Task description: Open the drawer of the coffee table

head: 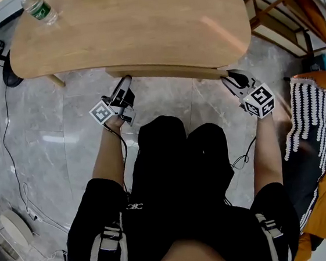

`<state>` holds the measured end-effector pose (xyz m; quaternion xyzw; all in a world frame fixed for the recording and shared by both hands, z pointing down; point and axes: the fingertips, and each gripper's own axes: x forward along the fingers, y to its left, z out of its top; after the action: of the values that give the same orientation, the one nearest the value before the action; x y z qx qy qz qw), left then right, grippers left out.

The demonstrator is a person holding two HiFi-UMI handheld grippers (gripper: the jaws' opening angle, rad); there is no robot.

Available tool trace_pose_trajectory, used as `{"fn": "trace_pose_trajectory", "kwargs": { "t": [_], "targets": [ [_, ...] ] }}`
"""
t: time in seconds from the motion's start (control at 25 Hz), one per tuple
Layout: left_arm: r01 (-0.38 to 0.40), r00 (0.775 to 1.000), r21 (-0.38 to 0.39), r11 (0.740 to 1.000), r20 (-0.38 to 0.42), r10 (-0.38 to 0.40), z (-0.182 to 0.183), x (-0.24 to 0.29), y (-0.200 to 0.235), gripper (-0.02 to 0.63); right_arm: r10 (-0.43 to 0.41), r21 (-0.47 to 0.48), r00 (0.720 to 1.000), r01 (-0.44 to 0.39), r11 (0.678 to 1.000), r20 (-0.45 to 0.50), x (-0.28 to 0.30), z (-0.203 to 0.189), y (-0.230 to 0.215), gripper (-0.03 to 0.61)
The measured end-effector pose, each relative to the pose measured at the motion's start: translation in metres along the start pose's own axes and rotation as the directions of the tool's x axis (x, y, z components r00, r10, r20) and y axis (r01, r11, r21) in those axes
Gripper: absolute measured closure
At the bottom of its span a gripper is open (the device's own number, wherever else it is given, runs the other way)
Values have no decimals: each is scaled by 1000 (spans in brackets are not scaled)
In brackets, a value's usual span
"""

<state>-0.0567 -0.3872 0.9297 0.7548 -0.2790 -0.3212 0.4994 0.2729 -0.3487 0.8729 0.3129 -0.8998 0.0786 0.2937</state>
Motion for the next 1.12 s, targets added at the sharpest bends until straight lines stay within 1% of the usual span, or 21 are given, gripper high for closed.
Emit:
{"fn": "trace_pose_trajectory", "kwargs": {
  "t": [0.24,0.48,0.64,0.8,1.0,1.12],
  "targets": [
    [-9,999,22,1000,-54,10,-13,-20,-4,394,51,-30,998,-52,998,-26,-11,-6,21,474],
    [-14,994,39,999,-108,18,-23,-38,-12,400,72,-38,997,-74,997,-40,-20,-11,41,476],
    [-35,989,31,999,-145,39,-31,-50,-12,400,87,-45,995,-89,995,-51,-27,-15,52,477],
    [-18,986,36,999,-164,23,-37,-57,-23,400,105,-53,992,-109,993,-75,-34,-18,64,480],
    [-27,983,49,998,-179,35,-42,-63,-30,399,113,-44,990,-117,992,-80,-40,-21,74,480],
    [-58,980,65,996,-186,69,-43,-67,-25,399,98,-53,990,-104,993,-103,-38,-24,77,479]
  ]
}}
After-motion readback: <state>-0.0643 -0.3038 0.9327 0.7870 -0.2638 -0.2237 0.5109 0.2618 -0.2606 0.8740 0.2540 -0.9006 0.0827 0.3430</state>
